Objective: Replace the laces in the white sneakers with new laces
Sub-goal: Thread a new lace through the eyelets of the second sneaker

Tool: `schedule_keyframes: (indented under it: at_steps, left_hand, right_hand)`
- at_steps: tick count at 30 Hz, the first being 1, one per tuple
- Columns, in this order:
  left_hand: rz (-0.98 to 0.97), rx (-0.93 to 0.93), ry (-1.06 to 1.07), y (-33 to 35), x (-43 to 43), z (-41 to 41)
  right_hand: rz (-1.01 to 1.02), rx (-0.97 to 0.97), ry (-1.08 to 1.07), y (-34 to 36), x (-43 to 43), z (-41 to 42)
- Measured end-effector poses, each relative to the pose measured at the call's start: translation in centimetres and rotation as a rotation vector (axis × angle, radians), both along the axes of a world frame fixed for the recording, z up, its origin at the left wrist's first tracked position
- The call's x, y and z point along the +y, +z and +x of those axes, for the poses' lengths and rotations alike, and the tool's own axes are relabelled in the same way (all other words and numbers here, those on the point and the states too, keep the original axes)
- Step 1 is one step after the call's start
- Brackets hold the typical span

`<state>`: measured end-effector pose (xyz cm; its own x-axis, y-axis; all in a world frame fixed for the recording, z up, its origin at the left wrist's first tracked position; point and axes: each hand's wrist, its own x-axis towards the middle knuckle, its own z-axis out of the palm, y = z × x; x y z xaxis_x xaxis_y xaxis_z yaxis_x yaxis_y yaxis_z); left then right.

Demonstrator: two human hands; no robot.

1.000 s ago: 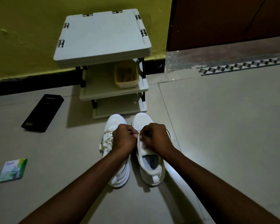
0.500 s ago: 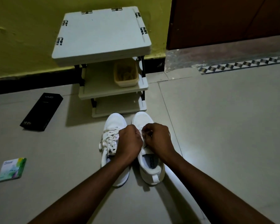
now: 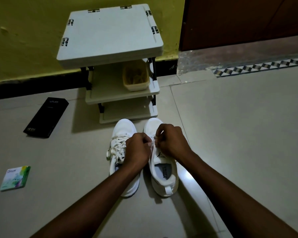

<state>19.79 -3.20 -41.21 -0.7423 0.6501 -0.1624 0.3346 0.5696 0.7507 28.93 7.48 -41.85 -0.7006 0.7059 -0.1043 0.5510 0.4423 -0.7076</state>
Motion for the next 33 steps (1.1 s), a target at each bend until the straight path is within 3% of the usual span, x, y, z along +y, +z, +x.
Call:
schedule_keyframes:
  at_steps: [8, 13, 19, 24, 28, 29, 30, 32, 33]
  left_hand:
    - [-0.005, 0.065, -0.080, -0.4, 0.3, 0.0]
    - [-0.027, 0.109, -0.158, -0.4, 0.6, -0.4]
    - [-0.004, -0.006, -0.074, 0.2, 0.6, -1.6]
    - [0.182, -0.008, 0.118, 1.5, 0.8, -2.8]
    - [0.440, -0.423, 0.210, 2.9, 1.1, -5.4]
    - [0.429, -0.364, 0.090, 2.8, 0.8, -6.3]
    - [0.365, -0.139, -0.137, 2.9, 0.3, -6.9]
    - [0.079, 0.402, -0.631, 2.8, -0.5, -7.4]
    - [-0.104, 0.575, -0.780, 2.9, -0.8, -7.4]
  right_hand:
    - [0.054, 0.127, -0.084, -0.3, -1.5, 0.3]
    - [-0.037, 0.240, -0.118, -0.7, -1.5, 1.3]
    - [0.386, 0.273, 0.017, -2.9, -2.8, 4.1]
    - [0.446, 0.357, -0.015, -3.8, -3.2, 4.0]
    - [0.423, 0.368, -0.004, -3.9, -3.1, 4.1]
    - [0.427, 0.367, -0.001, -3.9, -3.1, 4.0]
    - [0.430, 0.363, 0.000, -3.9, -3.1, 4.1]
    - [0.430, 0.349, -0.004, -3.9, -3.1, 4.1]
    - [0.433, 0.345, -0.005, -3.8, -3.3, 4.0]
